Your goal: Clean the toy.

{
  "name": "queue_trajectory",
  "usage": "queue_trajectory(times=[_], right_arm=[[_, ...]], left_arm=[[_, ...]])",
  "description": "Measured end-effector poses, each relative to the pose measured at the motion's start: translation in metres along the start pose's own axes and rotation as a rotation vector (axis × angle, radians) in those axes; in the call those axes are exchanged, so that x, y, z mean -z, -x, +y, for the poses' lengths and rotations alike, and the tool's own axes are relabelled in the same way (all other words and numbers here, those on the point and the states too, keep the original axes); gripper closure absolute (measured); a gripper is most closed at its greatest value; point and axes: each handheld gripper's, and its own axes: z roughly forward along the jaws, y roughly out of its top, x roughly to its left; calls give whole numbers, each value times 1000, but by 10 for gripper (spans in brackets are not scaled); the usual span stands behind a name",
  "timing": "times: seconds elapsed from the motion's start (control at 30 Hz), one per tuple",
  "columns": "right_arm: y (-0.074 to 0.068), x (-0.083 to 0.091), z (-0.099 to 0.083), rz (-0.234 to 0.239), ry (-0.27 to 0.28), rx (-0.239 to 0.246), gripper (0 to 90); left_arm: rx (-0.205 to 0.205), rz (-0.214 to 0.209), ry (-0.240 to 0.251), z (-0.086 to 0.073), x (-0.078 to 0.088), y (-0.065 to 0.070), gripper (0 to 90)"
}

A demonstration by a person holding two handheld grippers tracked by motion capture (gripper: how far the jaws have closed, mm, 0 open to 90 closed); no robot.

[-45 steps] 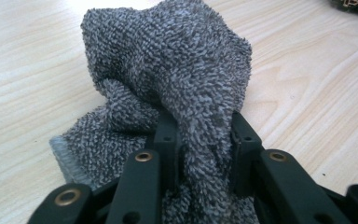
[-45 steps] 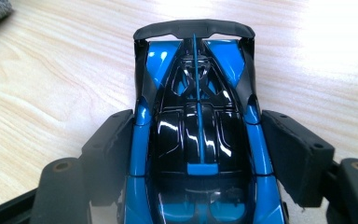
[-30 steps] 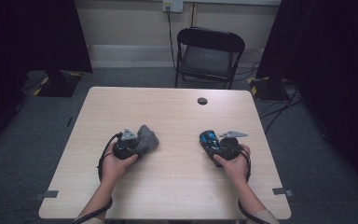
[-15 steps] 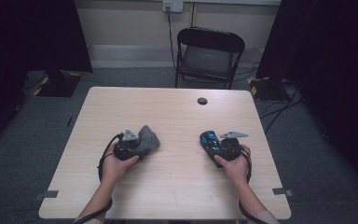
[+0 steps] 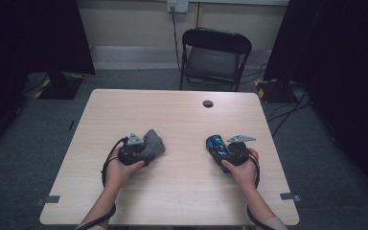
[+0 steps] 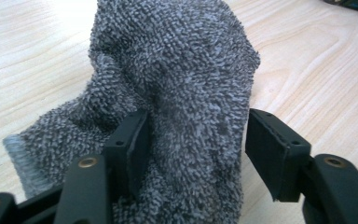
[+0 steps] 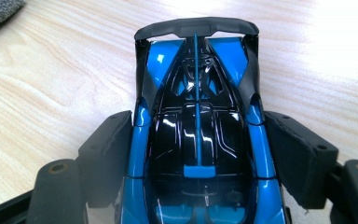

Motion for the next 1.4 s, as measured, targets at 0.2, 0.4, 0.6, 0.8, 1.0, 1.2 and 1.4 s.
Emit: queue_trajectory(times=[0.2,0.4,0.6,0.8,1.0,1.2,1.4], right_arm=[[0,0,-1,2,3,7,254],[1,3,0,24,17,22,214],[1,5,2,35,8,29,196],[2,10,5,54,8,16,173],[2,14,7,51,3,19,172],[2,22,9,52,-4,20,167],[2,29,11,55,-3,17,167]], left_arm=[[4,-9,7,0,-1,1,345],[16,-19,9,2,-1,2,280],[8,-27,-5,5,-1,4,237],[7,-33,-5,11,2,6,193],[-5,-33,-25,16,7,8,174],[5,-37,-15,20,15,9,173],[-3,-40,-24,23,22,11,172]])
